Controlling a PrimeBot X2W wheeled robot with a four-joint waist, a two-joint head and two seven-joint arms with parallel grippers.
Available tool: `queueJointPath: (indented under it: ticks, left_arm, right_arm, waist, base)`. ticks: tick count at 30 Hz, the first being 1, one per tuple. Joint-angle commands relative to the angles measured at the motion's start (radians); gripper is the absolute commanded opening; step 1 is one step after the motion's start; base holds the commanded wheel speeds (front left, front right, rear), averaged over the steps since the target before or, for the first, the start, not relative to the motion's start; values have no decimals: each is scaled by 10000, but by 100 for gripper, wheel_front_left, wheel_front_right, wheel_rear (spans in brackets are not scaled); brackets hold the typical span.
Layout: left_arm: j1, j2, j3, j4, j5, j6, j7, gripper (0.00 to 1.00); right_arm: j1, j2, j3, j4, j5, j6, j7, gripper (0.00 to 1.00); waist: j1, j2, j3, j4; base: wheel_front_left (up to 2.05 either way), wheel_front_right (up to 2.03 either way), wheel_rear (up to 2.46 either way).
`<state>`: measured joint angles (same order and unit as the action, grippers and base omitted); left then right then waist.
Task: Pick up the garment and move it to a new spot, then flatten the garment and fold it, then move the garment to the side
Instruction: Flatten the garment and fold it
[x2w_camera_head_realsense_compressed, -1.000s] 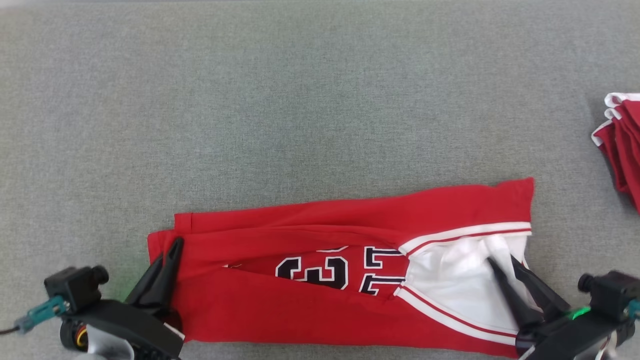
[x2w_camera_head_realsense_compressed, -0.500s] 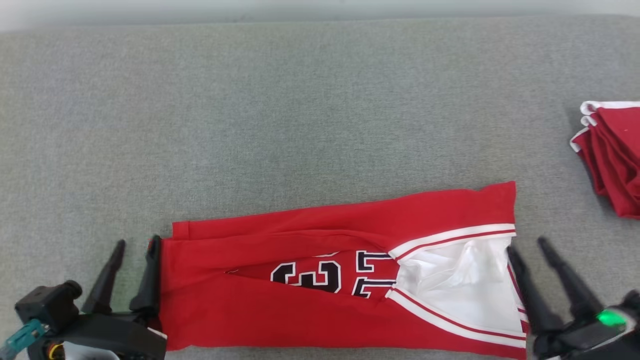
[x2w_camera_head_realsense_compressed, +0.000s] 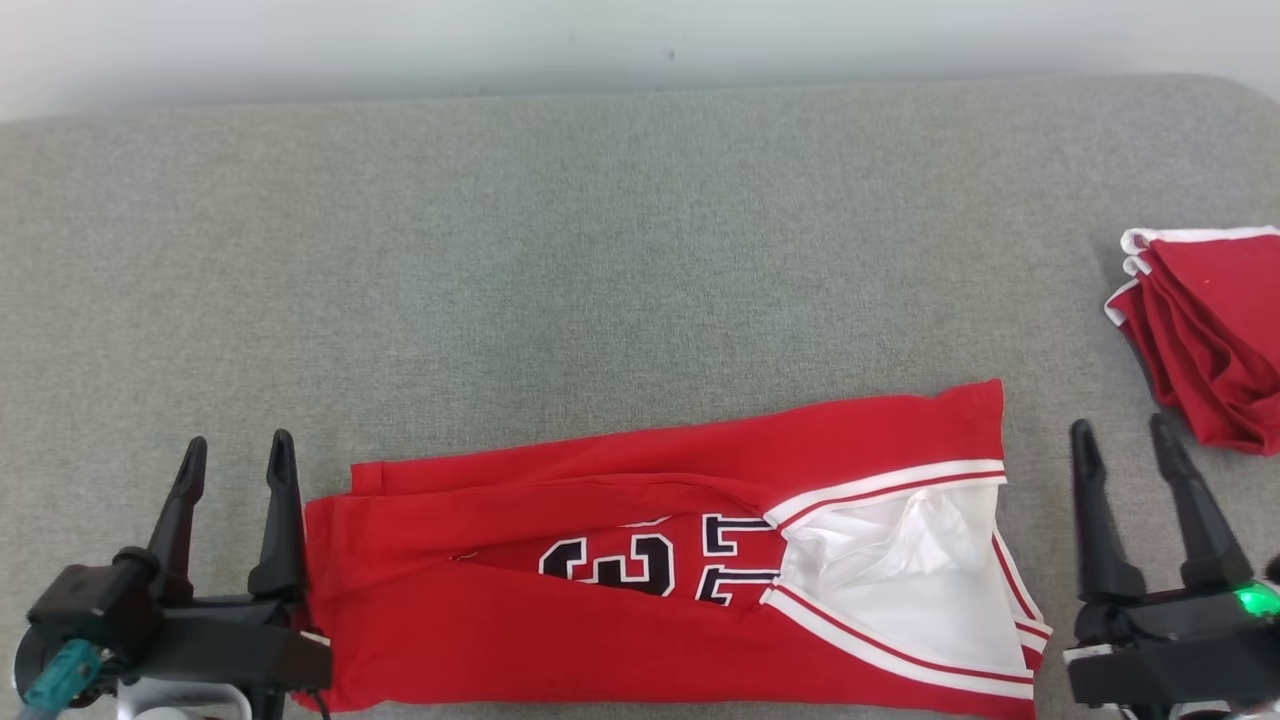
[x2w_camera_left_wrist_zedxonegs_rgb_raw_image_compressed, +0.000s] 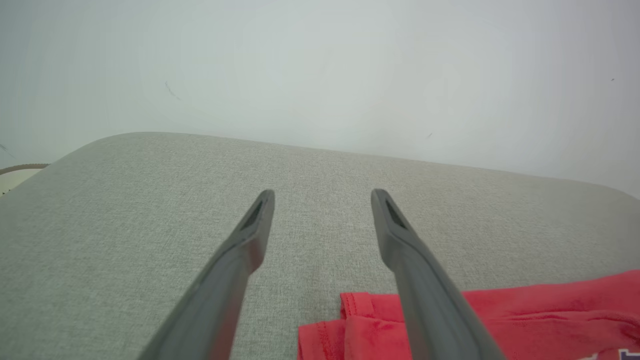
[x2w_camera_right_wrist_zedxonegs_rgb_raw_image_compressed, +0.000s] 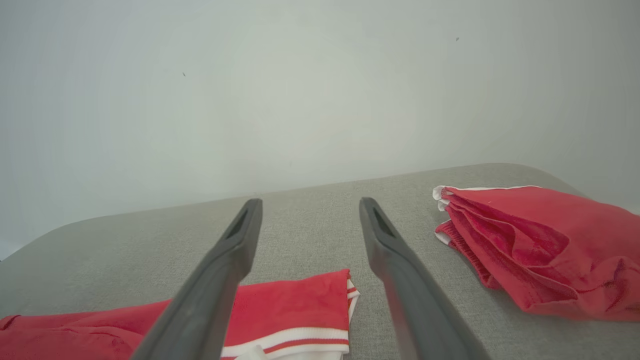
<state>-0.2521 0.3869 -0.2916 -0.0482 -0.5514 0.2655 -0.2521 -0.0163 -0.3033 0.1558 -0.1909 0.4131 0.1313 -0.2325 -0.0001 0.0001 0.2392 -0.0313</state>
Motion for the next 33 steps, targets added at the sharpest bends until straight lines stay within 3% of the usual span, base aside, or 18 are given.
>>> queueJointPath:
  ticks: [1,11,25,33]
  left_arm:
    - [19,-12,-2,44,258,33,-75,100]
    - [400,-353,-127,409,867,-123,-147,100]
    - [104,-640,-282,749,1128,-556,-150,100]
    - [-102,-745,-348,953,1176,-685,-149,100]
  right_arm:
    - [-90,142,-72,100,-290,-12,57,100]
    - [205,818,-89,701,-1457,-12,270,100]
    - [330,684,-306,936,-1207,-12,448,100]
    - [-32,378,-514,2100,-949,-12,599,100]
  waist:
    - [1,-1,-134,34]
    - [1,-1,-482,332]
    - [1,-1,-487,570]
    - [1,-1,-321,695]
  base:
    - [0,0,0]
    - [0,0,0]
    - [0,0,0]
    - [0,0,0]
